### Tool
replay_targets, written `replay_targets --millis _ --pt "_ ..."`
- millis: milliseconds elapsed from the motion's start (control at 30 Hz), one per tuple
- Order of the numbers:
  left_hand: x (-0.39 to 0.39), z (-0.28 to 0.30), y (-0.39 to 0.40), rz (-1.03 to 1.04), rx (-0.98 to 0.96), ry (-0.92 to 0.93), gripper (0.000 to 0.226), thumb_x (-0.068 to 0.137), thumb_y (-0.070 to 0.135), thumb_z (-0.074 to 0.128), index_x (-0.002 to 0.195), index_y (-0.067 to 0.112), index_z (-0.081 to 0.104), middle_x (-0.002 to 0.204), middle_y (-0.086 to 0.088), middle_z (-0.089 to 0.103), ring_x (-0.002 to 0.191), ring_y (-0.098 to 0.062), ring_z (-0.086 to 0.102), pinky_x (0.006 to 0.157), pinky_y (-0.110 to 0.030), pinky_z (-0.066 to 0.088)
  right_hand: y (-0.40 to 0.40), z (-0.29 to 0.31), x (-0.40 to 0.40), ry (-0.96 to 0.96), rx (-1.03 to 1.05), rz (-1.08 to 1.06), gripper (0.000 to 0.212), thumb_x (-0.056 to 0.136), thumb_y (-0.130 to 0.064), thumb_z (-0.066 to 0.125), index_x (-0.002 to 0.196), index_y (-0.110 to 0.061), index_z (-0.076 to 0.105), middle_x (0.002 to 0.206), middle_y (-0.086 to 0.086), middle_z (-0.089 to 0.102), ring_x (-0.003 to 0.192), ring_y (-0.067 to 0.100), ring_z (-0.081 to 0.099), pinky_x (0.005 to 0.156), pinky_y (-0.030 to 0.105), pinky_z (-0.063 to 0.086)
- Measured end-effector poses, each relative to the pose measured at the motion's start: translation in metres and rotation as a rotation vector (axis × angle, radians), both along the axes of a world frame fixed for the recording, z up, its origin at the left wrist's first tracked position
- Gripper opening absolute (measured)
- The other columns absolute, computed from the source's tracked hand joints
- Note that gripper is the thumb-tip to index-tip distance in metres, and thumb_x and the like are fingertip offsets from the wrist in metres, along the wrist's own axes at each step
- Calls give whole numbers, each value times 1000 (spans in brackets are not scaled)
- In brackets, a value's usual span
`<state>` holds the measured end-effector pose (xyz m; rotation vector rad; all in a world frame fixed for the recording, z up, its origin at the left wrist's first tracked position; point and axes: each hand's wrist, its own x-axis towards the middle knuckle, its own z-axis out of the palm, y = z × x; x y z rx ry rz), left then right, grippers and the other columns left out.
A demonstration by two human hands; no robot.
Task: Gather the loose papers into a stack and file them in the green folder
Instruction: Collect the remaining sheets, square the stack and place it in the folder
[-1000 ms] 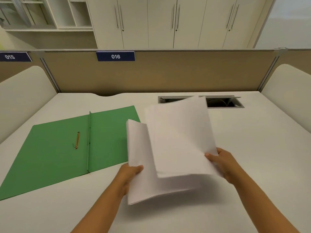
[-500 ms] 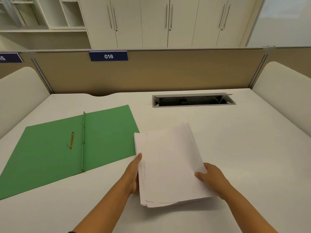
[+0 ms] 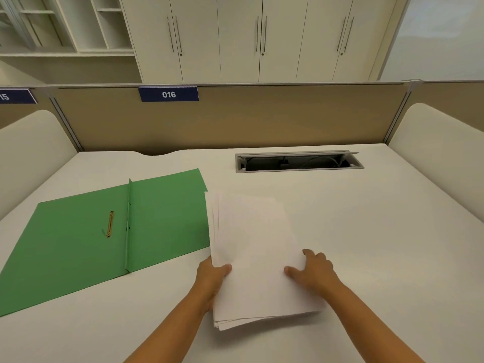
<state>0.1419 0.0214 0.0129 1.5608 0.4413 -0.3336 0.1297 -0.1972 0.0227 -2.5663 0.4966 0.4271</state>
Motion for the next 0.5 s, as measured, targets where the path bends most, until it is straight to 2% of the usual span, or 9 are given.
replay_targets --millis 33,100,167,233,333,367,400,500 --pt "0 3 1 -4 15 -56 33 85 2 55 118 10 55 105 -11 63 91 -30 60 75 -34 50 -4 2 4 -30 97 -57 84 80 -55 59 145 -15 25 145 14 36 133 32 36 106 39 35" --pt "2 10 3 -17 16 -156 28 85 6 57 111 15 57 101 -6 66 90 -26 63 78 -35 51 -14 10 11 -114 450 -152 88 74 -54 67 144 -14 30 143 10 42 130 29 44 104 38 38" --pt "4 19 4 -41 -20 -262 22 84 5 59 102 18 58 91 4 67 83 -15 65 70 -26 54 -20 23 16 -185 821 -151 95 58 -56 78 135 -13 44 132 4 57 115 24 60 95 35 50" --pt "9 26 5 -58 -52 -342 19 84 4 61 94 20 61 81 11 70 72 -7 68 63 -18 55 -22 37 23 -263 1010 -157 90 47 -48 84 124 -11 56 115 5 69 99 22 69 79 34 58" --pt "20 36 7 -69 -87 -415 13 81 7 66 86 19 64 65 13 73 69 -11 68 63 -16 55 -16 57 31 -413 1123 -146 56 57 -28 79 109 -11 65 100 6 73 86 22 71 67 33 59" --pt "24 40 10 -84 -86 -439 10 78 11 69 85 18 66 64 13 73 72 -14 66 64 -16 55 -14 61 34 -473 1127 -142 47 57 -28 79 101 -16 67 94 3 74 81 20 72 64 31 59" --pt "27 45 12 -108 -86 -466 12 73 16 70 84 17 67 65 11 73 74 -17 64 65 -17 55 -11 66 35 -520 1123 -128 45 53 -33 81 95 -21 67 87 -2 75 76 17 72 61 29 59" --pt "33 62 21 -195 -110 -526 29 59 23 74 88 21 68 75 7 74 80 -16 67 72 -20 55 -5 70 36 -565 1080 -96 61 33 -44 85 87 -25 67 76 -10 75 70 13 72 59 26 58"
